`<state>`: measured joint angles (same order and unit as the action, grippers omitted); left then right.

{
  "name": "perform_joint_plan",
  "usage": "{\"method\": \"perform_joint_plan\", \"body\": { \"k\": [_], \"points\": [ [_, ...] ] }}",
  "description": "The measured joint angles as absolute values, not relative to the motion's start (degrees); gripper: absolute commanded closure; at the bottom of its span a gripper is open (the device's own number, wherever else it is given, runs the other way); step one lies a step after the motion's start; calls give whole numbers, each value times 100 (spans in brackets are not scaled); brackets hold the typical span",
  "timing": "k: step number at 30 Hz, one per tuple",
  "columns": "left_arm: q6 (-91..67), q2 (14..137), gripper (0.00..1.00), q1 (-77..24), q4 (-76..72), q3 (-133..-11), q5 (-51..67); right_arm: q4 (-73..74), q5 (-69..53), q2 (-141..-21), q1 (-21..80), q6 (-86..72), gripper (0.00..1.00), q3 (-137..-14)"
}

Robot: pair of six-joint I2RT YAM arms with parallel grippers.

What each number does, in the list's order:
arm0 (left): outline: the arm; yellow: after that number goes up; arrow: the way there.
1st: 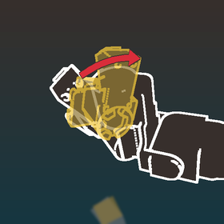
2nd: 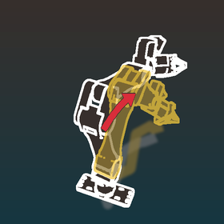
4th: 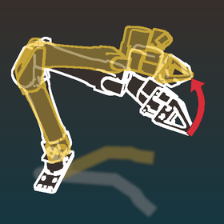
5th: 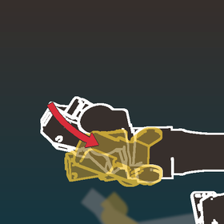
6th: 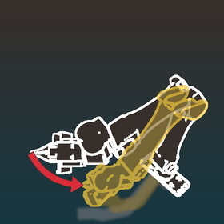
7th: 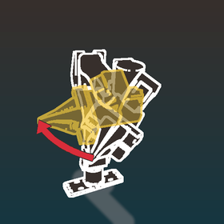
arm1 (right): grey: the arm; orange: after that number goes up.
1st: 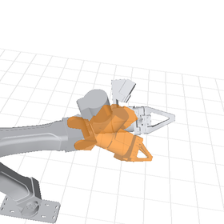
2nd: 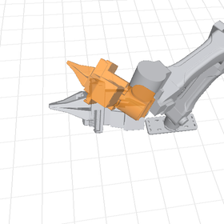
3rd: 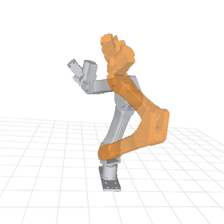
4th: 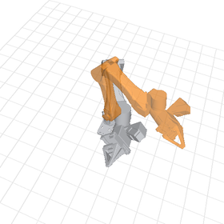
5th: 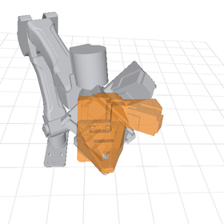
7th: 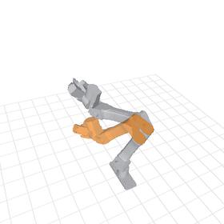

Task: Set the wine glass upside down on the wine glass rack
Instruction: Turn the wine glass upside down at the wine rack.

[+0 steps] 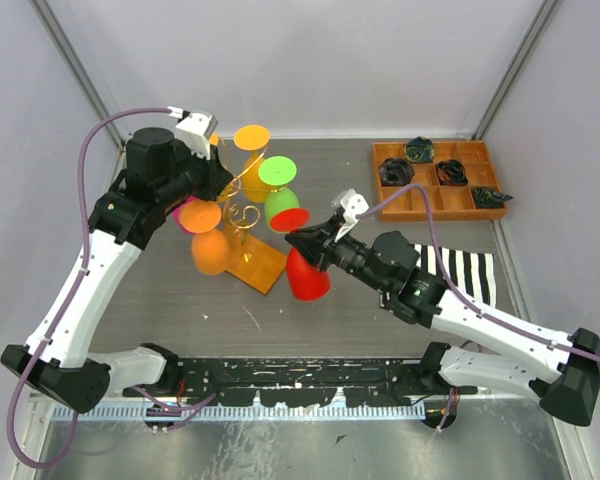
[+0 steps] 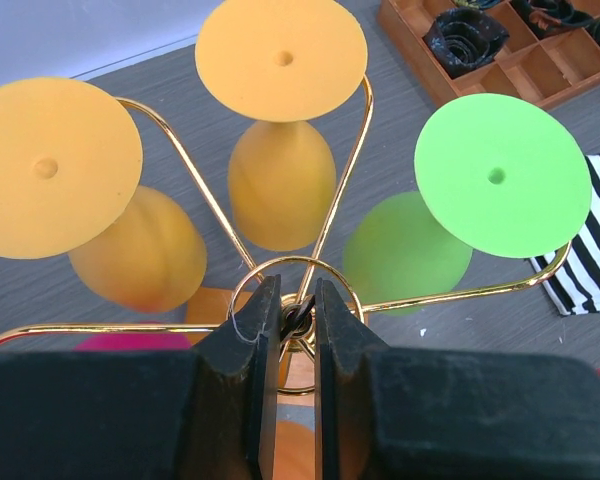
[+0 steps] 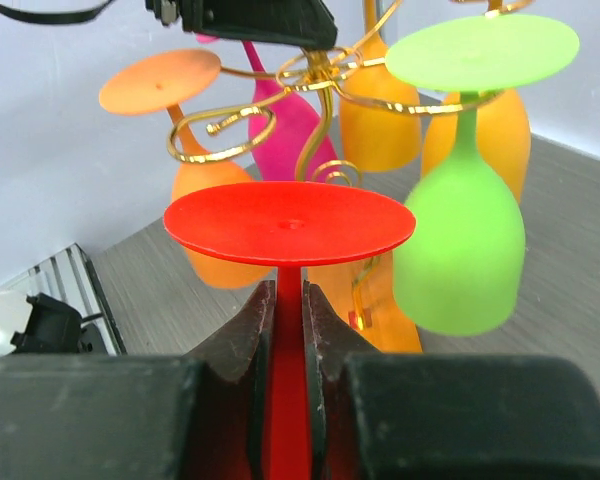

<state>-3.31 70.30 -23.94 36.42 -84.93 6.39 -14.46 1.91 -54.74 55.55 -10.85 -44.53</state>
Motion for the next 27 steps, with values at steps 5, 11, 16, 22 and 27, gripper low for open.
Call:
{"method": "perform_joint_plan", "body": {
  "k": [5,11,16,22,27],
  "points": [
    [-329,7006,100,-2397,3653,-8484,624,-2078,132,-5822,5555,-939,99,-4554],
    [-320,6980,100,-2405,3691,-8482,585,-2936,84,-6158,5555,-722,99,-4554],
    [-309,6980,100,-2408,3697,-8484,582,-3323,-49,-6569,5555,-607,98,-4593],
    [-309,6980,100,-2414,3712,-8488,561,-3415,-161,-6969,5555,-480,98,-4731],
    [-309,6980,100,-2416,3712,-8488,552,-3544,-161,-7146,5555,-346,98,-4831]
  ]
}}
